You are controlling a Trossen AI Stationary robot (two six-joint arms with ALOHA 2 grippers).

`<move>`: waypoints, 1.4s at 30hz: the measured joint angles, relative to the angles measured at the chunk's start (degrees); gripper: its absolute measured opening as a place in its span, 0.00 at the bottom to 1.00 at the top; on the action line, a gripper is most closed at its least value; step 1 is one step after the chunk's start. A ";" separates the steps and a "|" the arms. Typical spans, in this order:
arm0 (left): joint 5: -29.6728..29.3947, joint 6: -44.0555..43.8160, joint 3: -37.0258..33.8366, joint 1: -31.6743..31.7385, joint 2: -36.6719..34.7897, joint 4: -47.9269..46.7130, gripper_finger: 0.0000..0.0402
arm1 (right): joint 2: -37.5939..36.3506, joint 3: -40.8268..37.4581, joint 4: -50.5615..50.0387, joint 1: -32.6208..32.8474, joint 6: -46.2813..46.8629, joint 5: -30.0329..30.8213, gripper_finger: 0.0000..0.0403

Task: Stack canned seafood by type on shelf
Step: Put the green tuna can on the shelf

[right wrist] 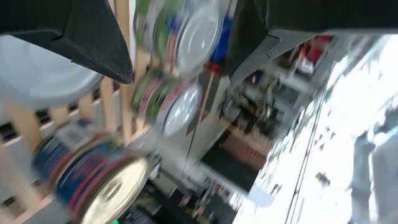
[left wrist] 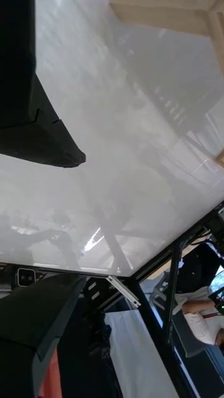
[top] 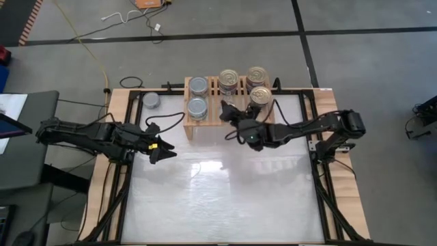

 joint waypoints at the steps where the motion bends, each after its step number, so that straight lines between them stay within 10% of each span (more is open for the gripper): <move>1: 0.00 -0.04 0.00 0.00 0.02 0.00 0.70 | 0.00 0.00 0.10 0.76 -0.85 -0.75 0.70; 17: -0.02 -0.63 0.00 0.00 0.02 0.04 0.70 | 0.02 0.00 -0.10 12.34 -17.81 -2.30 0.70; 30: -1.21 -1.68 0.02 0.00 0.00 0.09 0.70 | 0.11 0.00 -7.93 17.73 -37.41 11.03 0.70; 42: -4.75 -2.93 0.02 0.00 0.12 0.09 0.70 | 4.64 0.00 -21.51 14.98 -36.25 11.10 0.70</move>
